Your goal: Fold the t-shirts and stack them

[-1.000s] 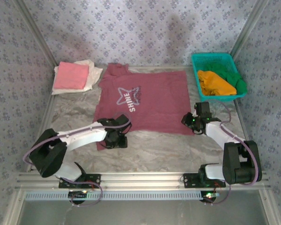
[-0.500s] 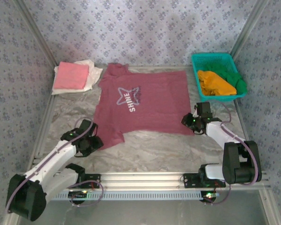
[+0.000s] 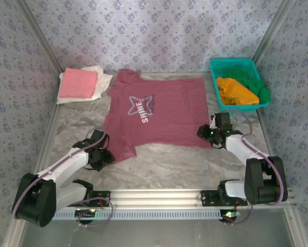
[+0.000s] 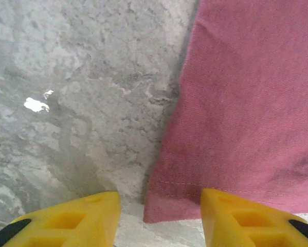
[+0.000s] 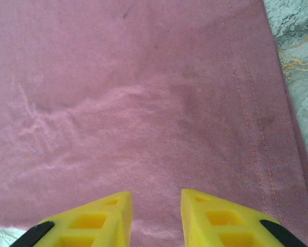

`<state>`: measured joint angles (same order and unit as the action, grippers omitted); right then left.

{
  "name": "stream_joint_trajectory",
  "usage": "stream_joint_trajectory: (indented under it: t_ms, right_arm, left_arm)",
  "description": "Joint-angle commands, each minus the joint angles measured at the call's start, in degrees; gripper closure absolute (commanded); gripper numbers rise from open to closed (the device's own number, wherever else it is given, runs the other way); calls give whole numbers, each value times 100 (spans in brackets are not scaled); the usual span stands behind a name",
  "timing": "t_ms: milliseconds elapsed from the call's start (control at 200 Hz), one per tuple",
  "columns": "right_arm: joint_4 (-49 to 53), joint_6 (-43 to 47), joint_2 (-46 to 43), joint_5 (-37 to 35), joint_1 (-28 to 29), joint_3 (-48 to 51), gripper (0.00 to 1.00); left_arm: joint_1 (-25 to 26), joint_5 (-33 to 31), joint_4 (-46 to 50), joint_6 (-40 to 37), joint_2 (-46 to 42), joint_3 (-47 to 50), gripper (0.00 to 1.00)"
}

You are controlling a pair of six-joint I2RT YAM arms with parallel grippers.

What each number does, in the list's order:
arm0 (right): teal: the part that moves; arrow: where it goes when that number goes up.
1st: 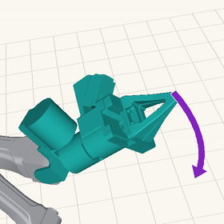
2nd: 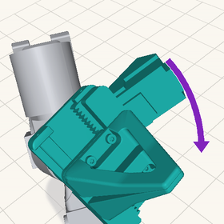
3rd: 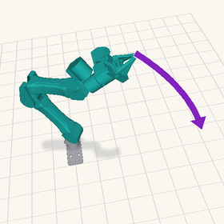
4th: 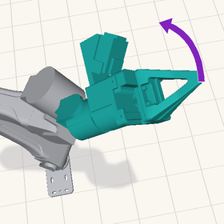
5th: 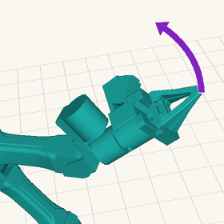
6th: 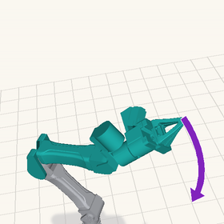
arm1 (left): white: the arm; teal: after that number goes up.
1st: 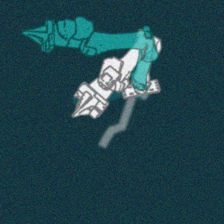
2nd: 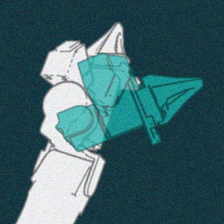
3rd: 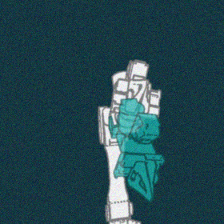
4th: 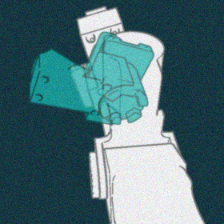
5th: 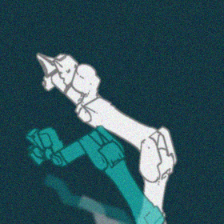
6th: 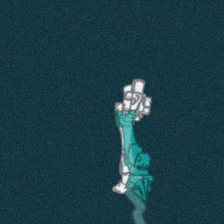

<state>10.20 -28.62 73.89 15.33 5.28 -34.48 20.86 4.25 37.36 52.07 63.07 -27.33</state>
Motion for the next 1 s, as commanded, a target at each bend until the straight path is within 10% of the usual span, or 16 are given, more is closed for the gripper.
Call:
stream_joint_trajectory:
  t_ms: [0,495,994]
  right_arm:
    - [1,105,-109,66,41,64,67]
    - [86,37,-266,31,96,20,67]
    - [1889,-315,-724,157,-557,-58,53]
  left_arm:
    - [-47,23,-742,-181,168,74,60]
    - [-50,-39,-1092,-506,597,-189,98]
    - [-95,-523,-132,-691,-991,-316,100]
